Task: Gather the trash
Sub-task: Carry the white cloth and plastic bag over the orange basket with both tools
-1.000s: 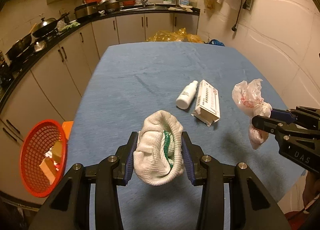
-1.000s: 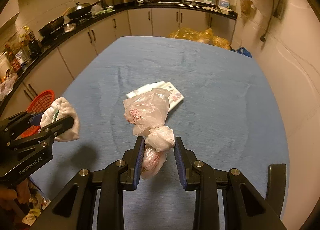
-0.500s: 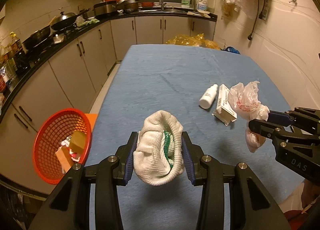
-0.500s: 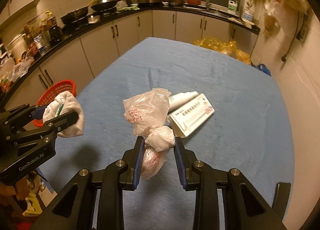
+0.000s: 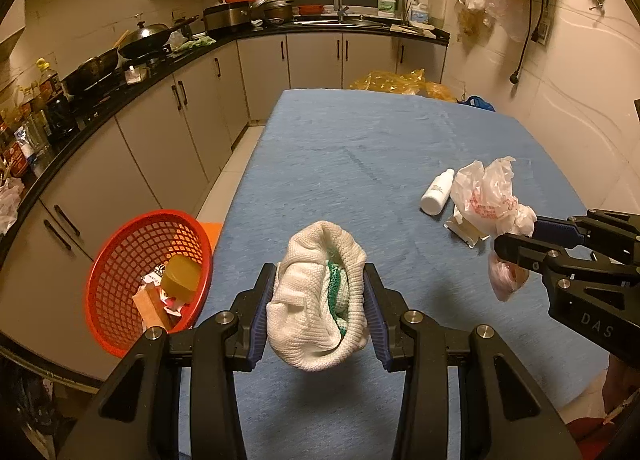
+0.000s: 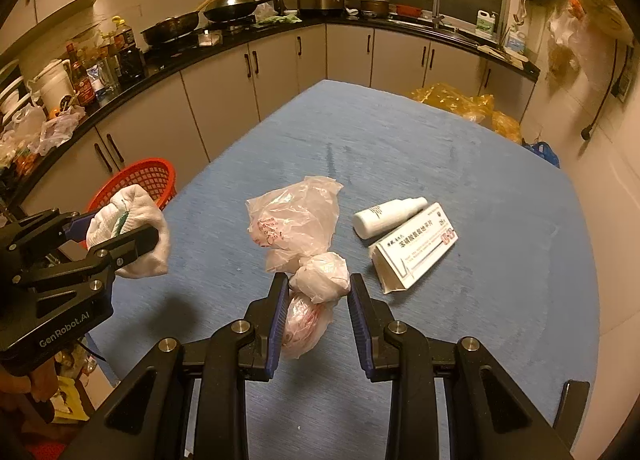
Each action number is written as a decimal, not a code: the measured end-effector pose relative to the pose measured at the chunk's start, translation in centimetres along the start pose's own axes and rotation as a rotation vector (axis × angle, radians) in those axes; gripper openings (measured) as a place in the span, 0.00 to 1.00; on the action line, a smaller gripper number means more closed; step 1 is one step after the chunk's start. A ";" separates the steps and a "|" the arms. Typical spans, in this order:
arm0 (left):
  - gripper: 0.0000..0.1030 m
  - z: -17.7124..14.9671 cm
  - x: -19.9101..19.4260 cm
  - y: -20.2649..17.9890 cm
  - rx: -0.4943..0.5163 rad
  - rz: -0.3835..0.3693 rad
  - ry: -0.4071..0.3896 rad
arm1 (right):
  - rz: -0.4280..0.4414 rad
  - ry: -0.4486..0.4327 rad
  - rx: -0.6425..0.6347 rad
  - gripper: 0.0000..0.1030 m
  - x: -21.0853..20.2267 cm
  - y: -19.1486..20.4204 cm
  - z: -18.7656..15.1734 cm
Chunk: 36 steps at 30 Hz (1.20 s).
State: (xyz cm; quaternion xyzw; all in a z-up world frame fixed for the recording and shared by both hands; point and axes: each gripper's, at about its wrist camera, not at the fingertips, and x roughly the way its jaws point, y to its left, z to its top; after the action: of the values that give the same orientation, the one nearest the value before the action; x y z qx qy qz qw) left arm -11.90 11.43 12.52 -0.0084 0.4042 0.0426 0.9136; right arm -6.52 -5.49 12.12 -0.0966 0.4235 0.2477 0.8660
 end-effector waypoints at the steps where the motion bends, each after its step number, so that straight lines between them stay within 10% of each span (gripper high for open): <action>1: 0.39 0.0 0.0 0.1 -0.002 0.002 0.002 | 0.002 0.000 -0.002 0.31 0.1 0.1 0.0; 36: 0.39 -2.1 -0.7 6.5 -0.134 0.050 -0.008 | 0.053 0.029 -0.104 0.32 2.1 5.7 1.1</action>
State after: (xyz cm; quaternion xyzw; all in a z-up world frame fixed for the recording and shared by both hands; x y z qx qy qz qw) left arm -14.50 17.77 11.72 -0.0592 0.3970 0.0924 0.9112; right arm -7.57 0.55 11.40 -0.1337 0.4250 0.2909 0.8467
